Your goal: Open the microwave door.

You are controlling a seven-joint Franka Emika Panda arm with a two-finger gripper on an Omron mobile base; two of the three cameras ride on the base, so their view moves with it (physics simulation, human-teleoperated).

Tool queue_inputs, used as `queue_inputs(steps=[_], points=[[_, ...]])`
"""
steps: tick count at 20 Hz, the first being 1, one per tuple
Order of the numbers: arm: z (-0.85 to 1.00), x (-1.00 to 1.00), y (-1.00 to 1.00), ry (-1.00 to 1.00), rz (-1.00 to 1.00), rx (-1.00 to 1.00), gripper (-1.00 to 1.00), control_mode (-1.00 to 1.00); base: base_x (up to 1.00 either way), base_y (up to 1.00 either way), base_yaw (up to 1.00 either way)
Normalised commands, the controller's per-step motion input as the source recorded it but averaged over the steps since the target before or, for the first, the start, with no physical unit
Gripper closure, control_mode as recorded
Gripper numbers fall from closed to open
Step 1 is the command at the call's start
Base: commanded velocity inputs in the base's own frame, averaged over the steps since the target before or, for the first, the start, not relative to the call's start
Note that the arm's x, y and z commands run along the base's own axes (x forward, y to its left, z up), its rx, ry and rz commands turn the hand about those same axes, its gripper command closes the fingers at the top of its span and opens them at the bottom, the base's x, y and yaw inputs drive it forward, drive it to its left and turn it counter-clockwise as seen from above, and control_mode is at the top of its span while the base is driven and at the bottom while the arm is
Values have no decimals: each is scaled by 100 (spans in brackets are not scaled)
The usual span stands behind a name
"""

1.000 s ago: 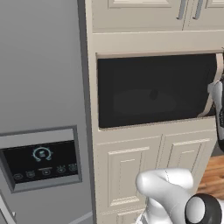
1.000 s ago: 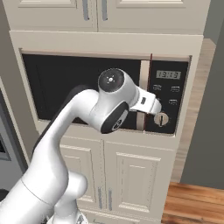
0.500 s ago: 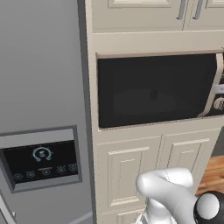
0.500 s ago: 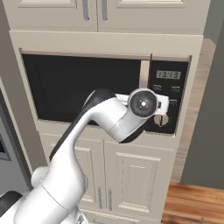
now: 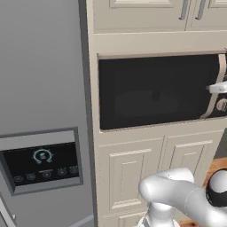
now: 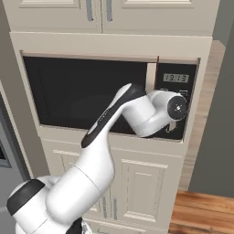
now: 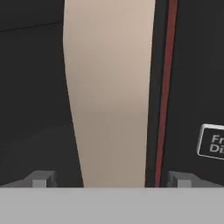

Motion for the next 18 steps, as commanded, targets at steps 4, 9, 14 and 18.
queue_inputs(steps=[4, 9, 14, 18], points=[[0, 66, -20, 0, 15, 0, -100, -100, 0, 0, 0], [-3, 56, -16, 0, 5, 0, -100, -100, 0, 0, 0], [-28, 44, 16, -10, -12, -4, 100, -100, 0, 0, 0], [-13, -19, 31, -22, -18, -6, 100, -100, 0, 0, 0]])
